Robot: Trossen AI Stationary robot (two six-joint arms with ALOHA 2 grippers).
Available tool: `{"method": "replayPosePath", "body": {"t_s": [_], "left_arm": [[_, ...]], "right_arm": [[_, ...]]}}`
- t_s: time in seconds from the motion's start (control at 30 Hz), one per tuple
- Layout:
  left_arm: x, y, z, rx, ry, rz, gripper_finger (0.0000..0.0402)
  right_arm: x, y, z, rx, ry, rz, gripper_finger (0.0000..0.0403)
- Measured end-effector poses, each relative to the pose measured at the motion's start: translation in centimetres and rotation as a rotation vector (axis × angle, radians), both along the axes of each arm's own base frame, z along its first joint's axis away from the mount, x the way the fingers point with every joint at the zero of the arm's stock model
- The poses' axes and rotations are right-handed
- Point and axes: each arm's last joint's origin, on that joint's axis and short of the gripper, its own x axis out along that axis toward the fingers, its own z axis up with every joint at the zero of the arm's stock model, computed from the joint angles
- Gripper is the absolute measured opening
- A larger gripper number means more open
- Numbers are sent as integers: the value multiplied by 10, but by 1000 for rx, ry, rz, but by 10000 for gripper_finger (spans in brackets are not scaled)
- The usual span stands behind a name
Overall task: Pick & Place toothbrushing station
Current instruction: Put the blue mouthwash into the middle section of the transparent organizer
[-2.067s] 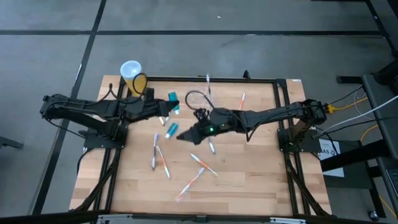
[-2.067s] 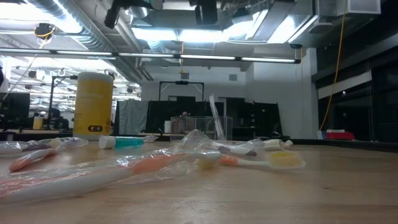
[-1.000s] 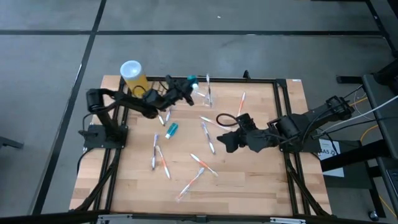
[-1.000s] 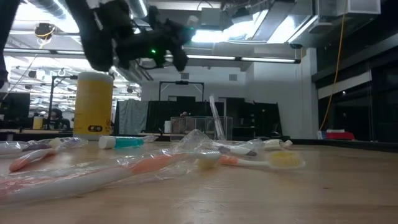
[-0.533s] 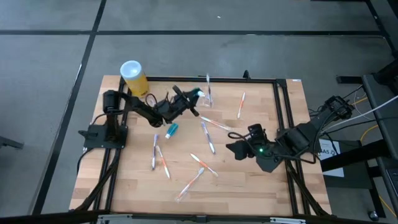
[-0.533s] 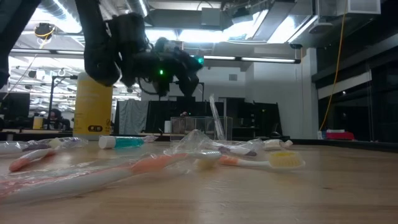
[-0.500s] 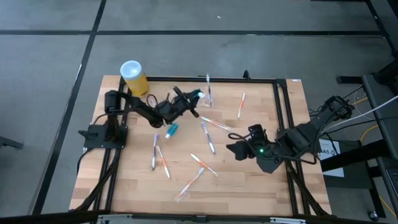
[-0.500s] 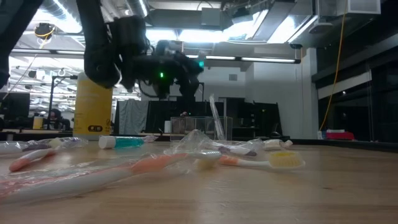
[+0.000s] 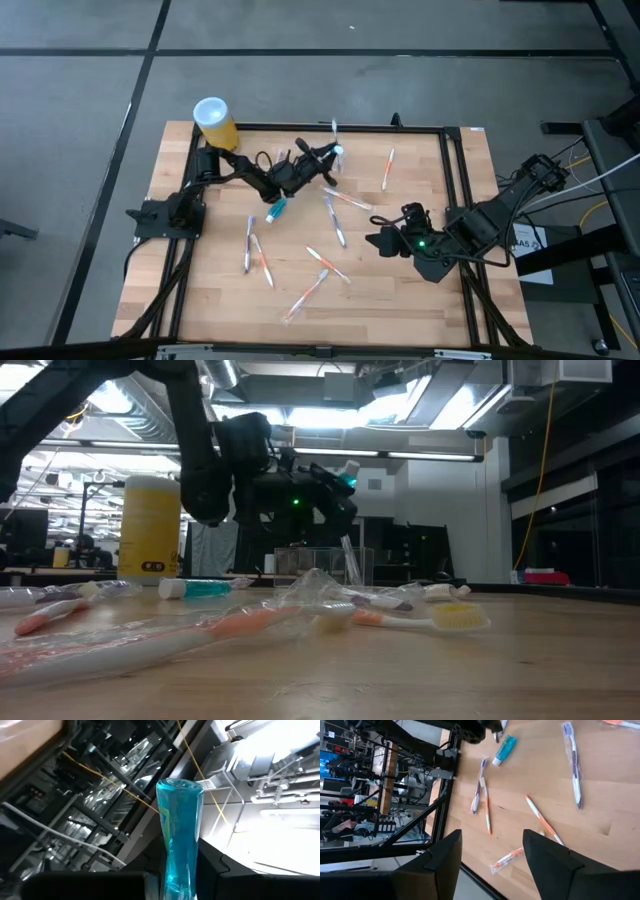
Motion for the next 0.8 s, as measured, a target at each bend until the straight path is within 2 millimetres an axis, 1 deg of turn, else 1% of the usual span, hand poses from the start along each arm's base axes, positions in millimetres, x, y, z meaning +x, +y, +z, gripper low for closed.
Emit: {"method": "replayPosePath", "body": {"t_s": [0.1,0.23,0.8], "left_arm": [[-4,9,-2,-8,4,32,56],[-8,15,-3,-9,8,47,66],[-9,21,-5,-17,27,69,74]], "right_arm": [[-2,1,0,9,-2,-10,213],[-5,4,-1,25,-3,-26,213],[-6,4,-2,54,-11,-60,213]]}}
